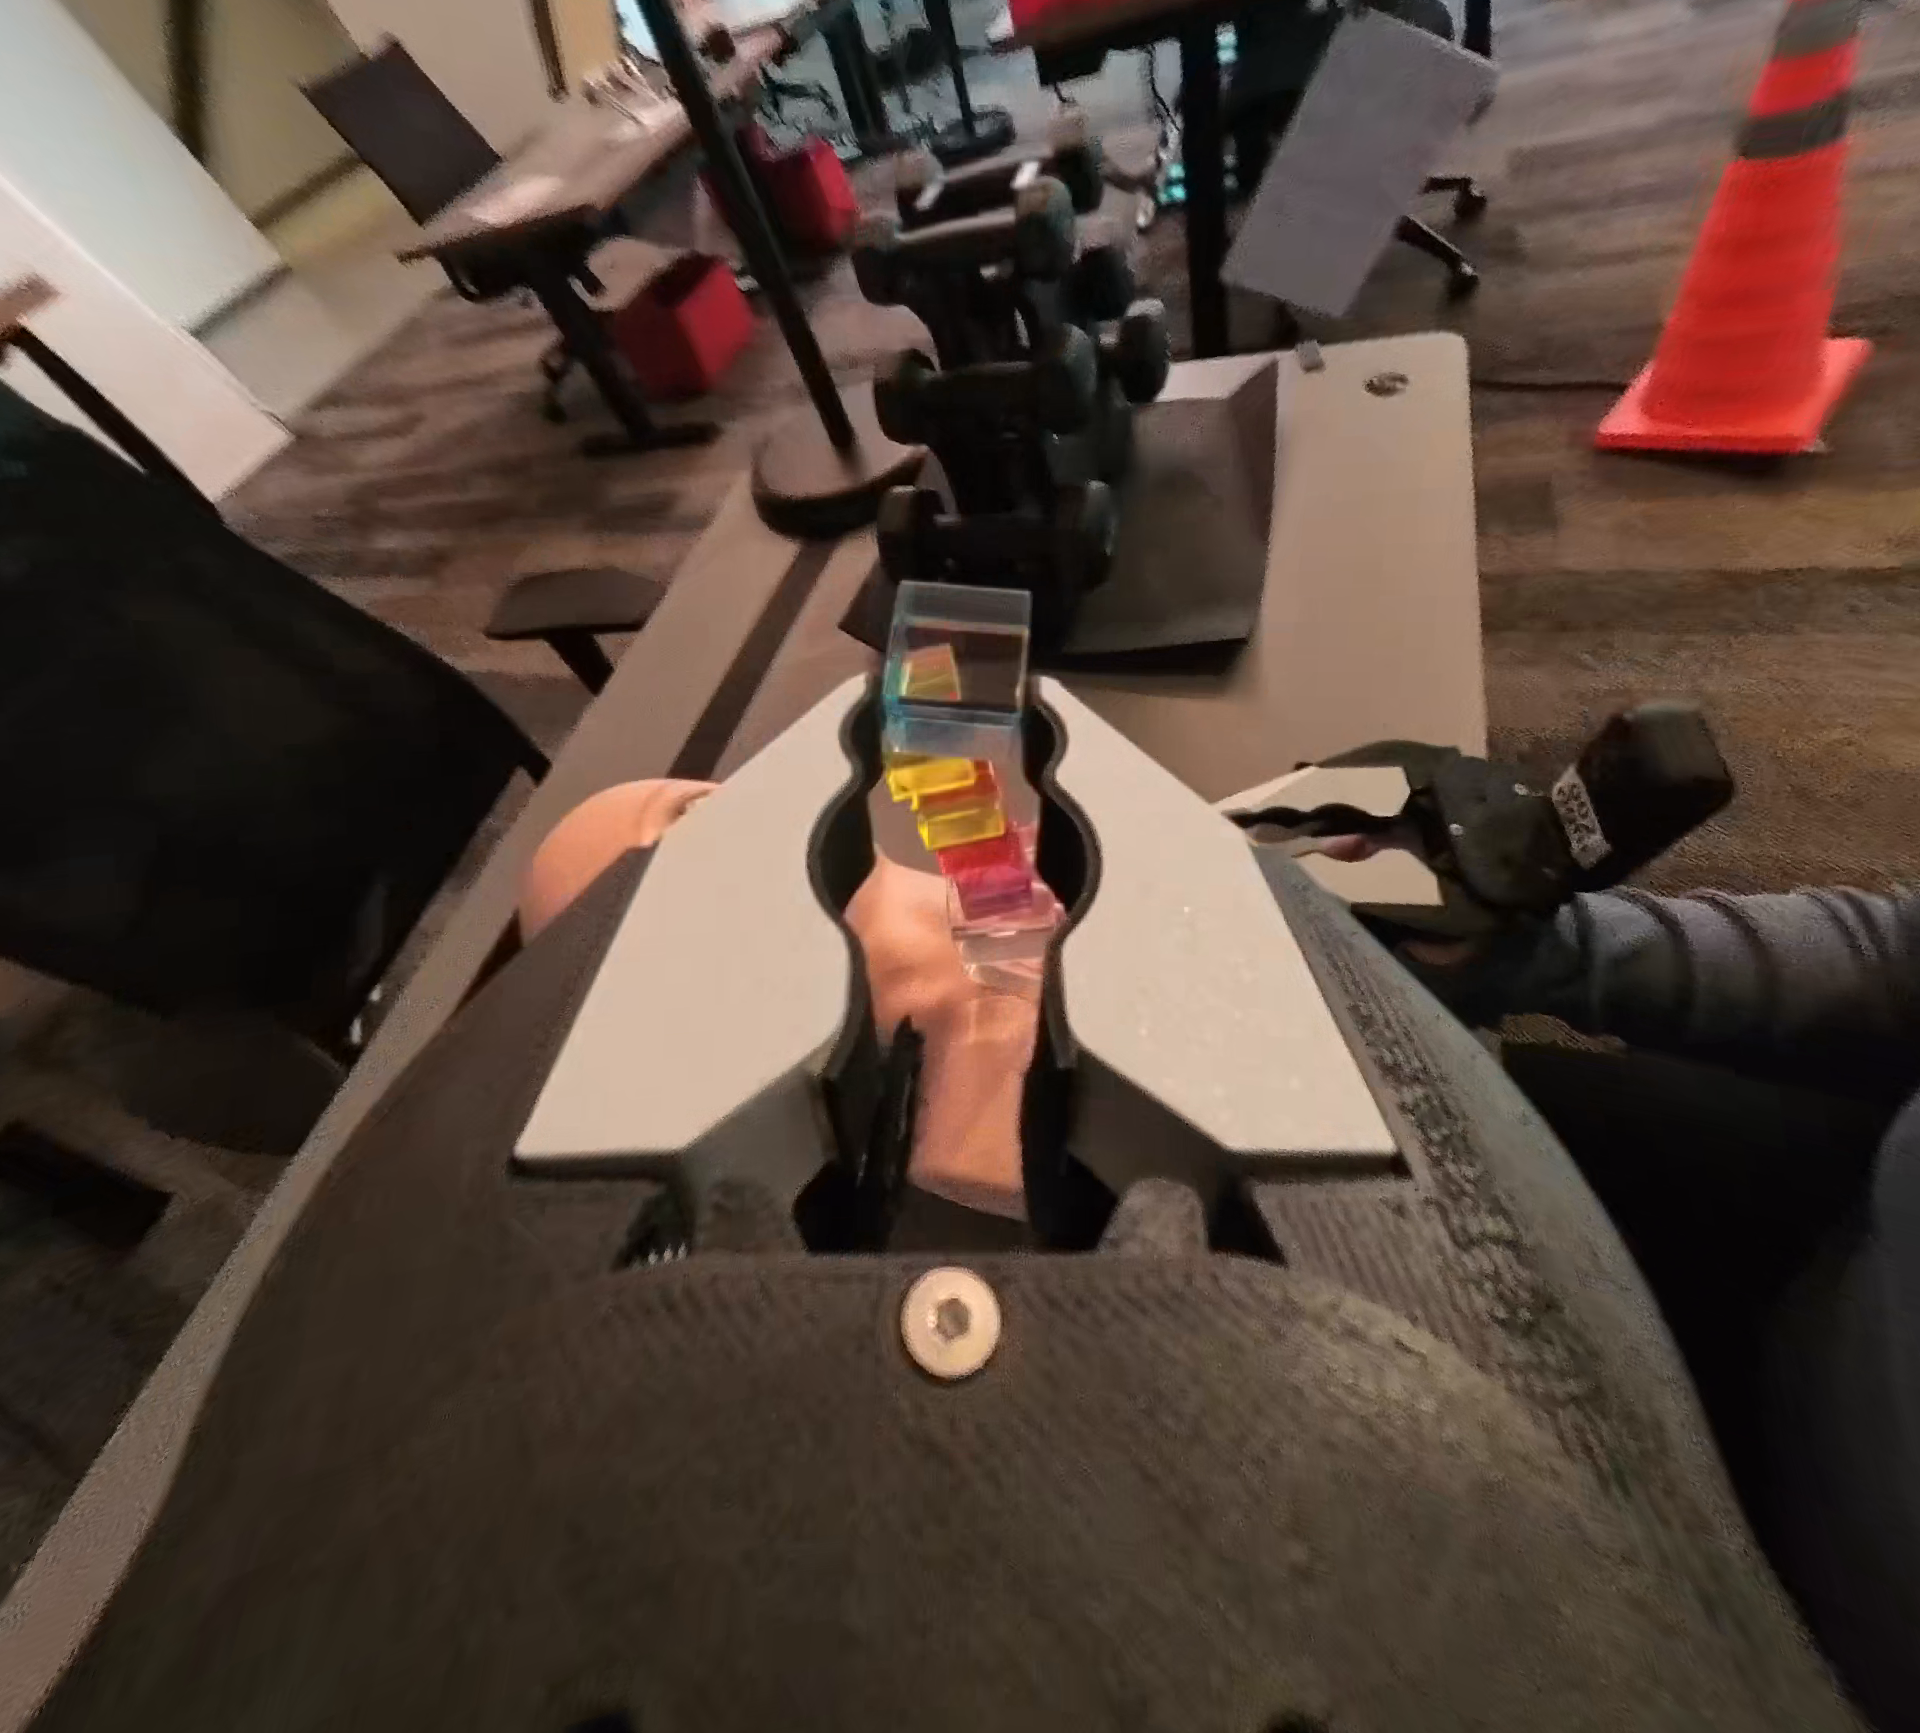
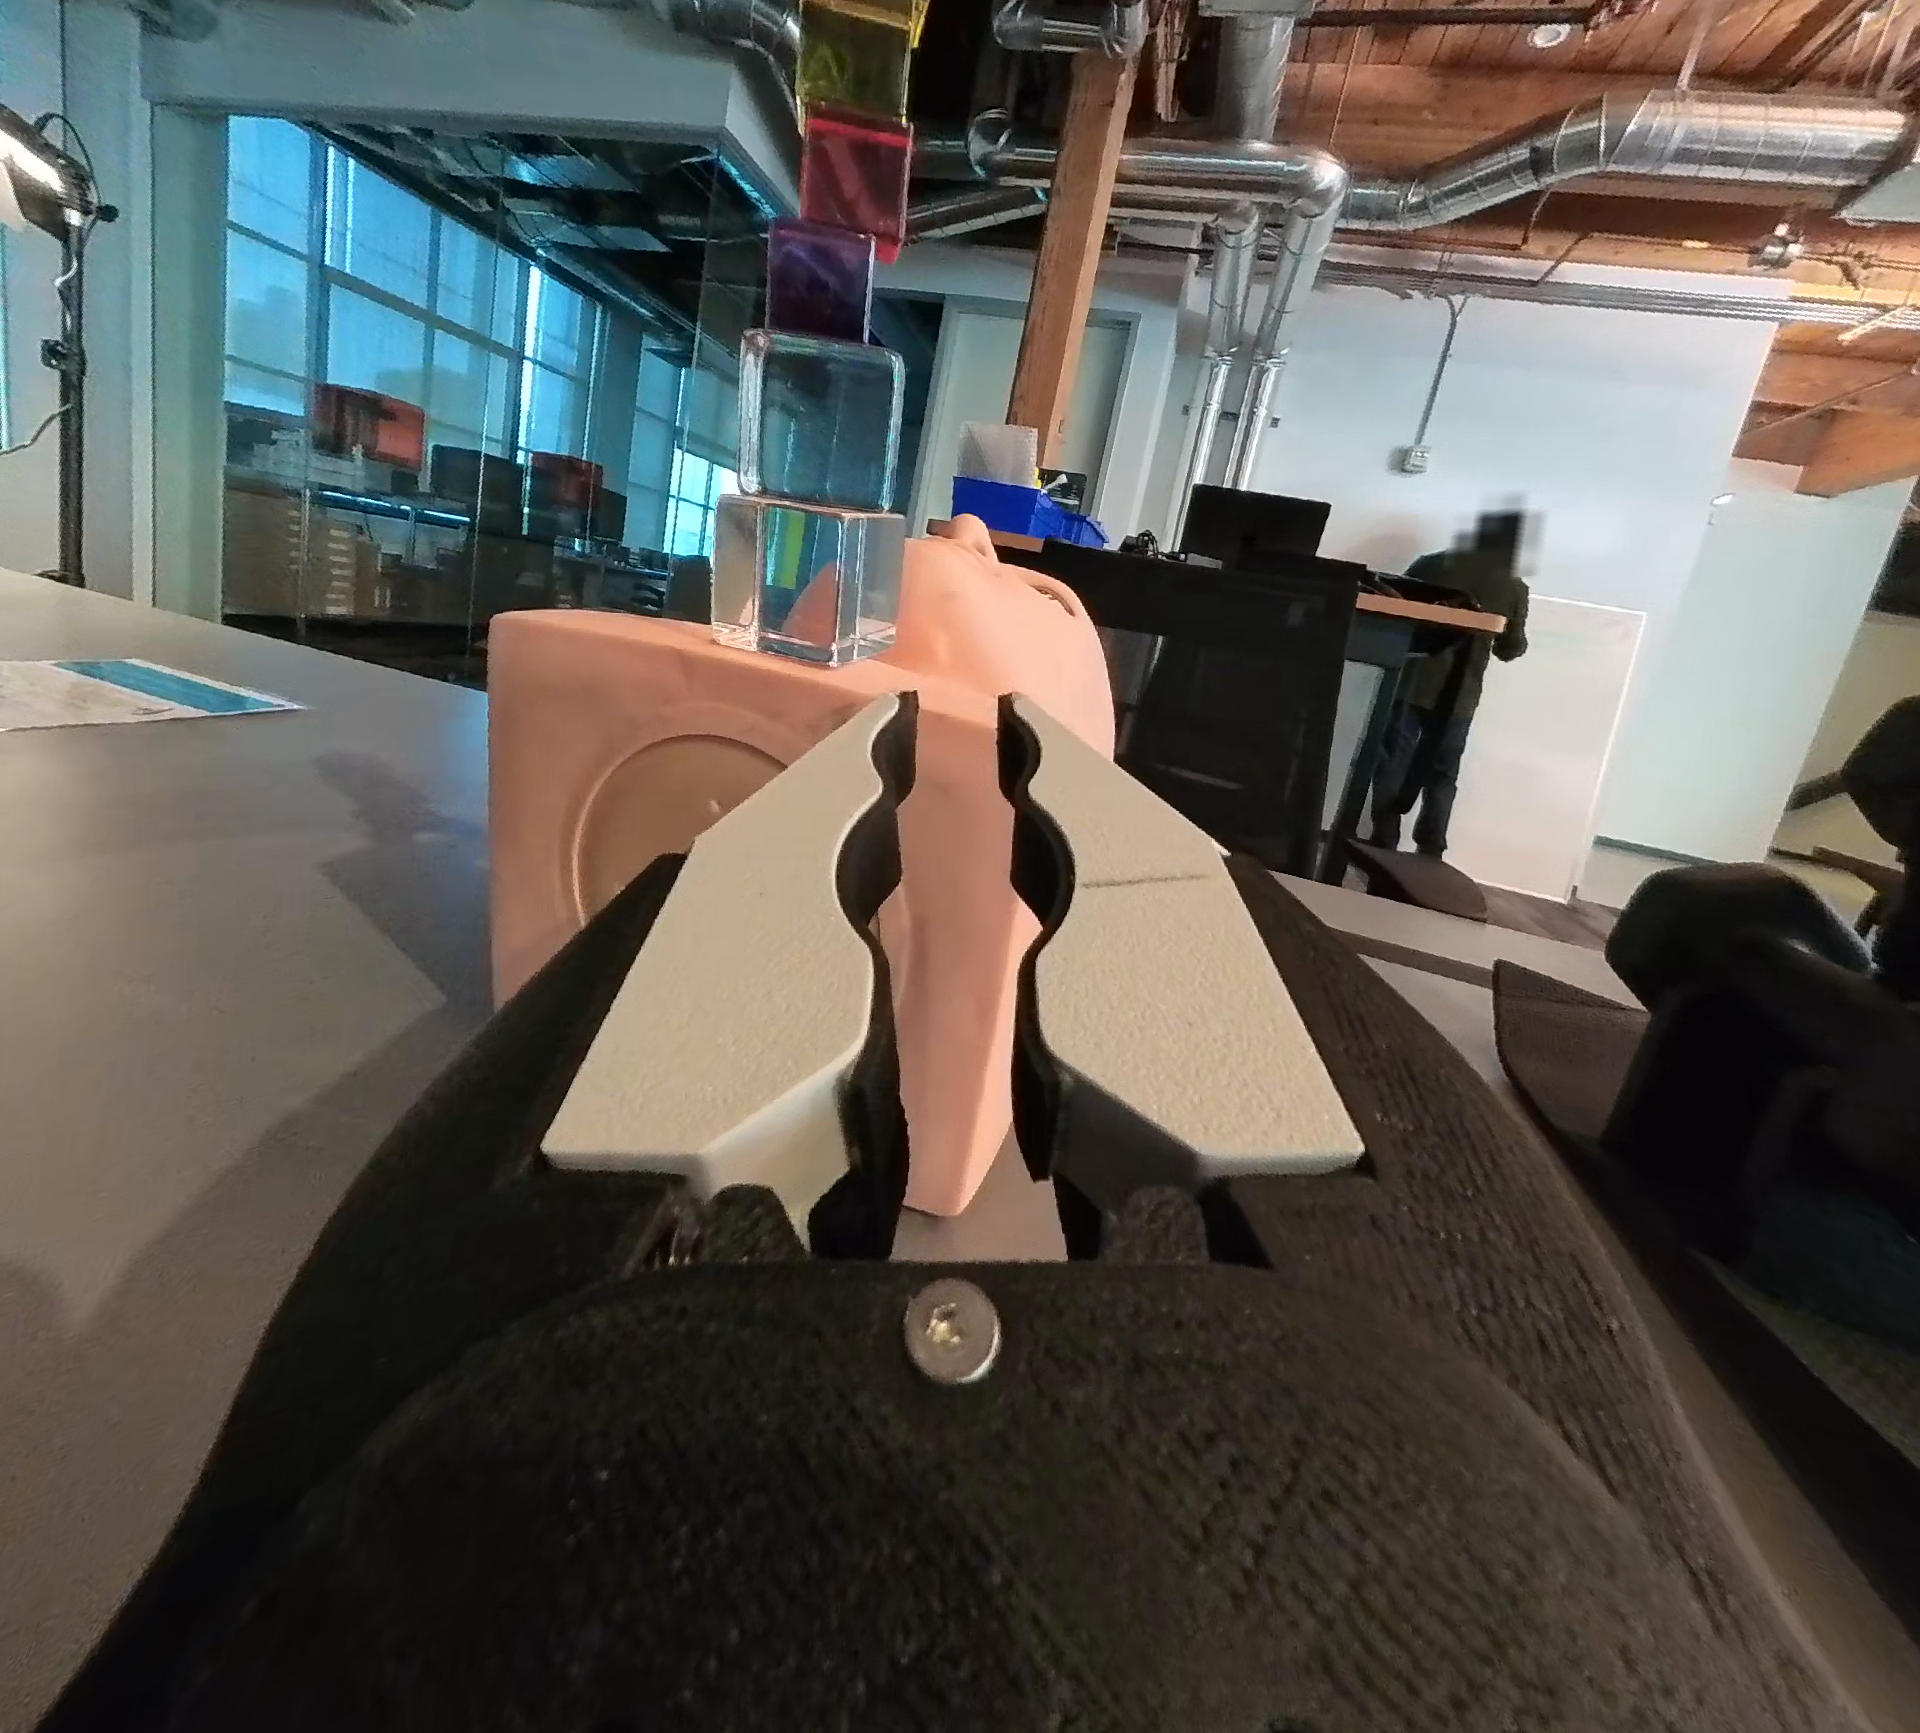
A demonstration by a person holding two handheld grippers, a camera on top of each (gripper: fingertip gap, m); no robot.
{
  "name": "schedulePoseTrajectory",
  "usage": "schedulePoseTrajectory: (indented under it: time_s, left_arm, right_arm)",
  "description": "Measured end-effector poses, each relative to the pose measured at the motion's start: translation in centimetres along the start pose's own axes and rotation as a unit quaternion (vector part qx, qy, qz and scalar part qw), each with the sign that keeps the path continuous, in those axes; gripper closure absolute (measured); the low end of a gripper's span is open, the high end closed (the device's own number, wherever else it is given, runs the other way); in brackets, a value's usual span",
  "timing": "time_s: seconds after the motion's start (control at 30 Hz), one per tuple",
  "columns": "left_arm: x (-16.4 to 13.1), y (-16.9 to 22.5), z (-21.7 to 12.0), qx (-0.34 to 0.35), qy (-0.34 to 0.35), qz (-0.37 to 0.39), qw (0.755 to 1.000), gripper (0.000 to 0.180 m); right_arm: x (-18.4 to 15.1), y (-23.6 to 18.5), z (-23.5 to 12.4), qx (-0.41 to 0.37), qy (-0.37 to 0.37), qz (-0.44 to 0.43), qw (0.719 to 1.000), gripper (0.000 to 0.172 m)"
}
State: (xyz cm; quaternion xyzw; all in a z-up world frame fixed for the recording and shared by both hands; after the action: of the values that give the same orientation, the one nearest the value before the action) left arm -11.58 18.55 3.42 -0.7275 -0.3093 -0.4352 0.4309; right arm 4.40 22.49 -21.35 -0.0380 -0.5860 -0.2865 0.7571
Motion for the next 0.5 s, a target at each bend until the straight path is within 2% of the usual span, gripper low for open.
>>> schedulePoseTrajectory:
  time_s: [0.23,0.5]
  left_arm:
    - [0.8,-0.7,3.9,-0.022,-0.076,-0.017,0.997,0.155]
    - [0.5,-0.4,4.5,-0.005,-0.08,-0.004,0.997,0.155]
  right_arm:
    - [0.0,0.0,0.0,-0.001,-0.001,-0.003,1.0,0.158]
    - [0.1,0.0,0.0,0.0,0.0,-0.006,1.0,0.159]
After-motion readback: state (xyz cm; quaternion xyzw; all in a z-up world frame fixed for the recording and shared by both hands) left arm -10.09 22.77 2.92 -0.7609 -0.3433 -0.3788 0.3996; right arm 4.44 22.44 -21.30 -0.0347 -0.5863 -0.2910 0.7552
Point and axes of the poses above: each gripper's, where its closed fingertips meet, z out along the fingers, x out of its top, y = z × x across the jaws, the point moved 6 cm from there along -z, back along the fingers, and after that the axes turned 15 degrees about x, right-handed, at the moved point
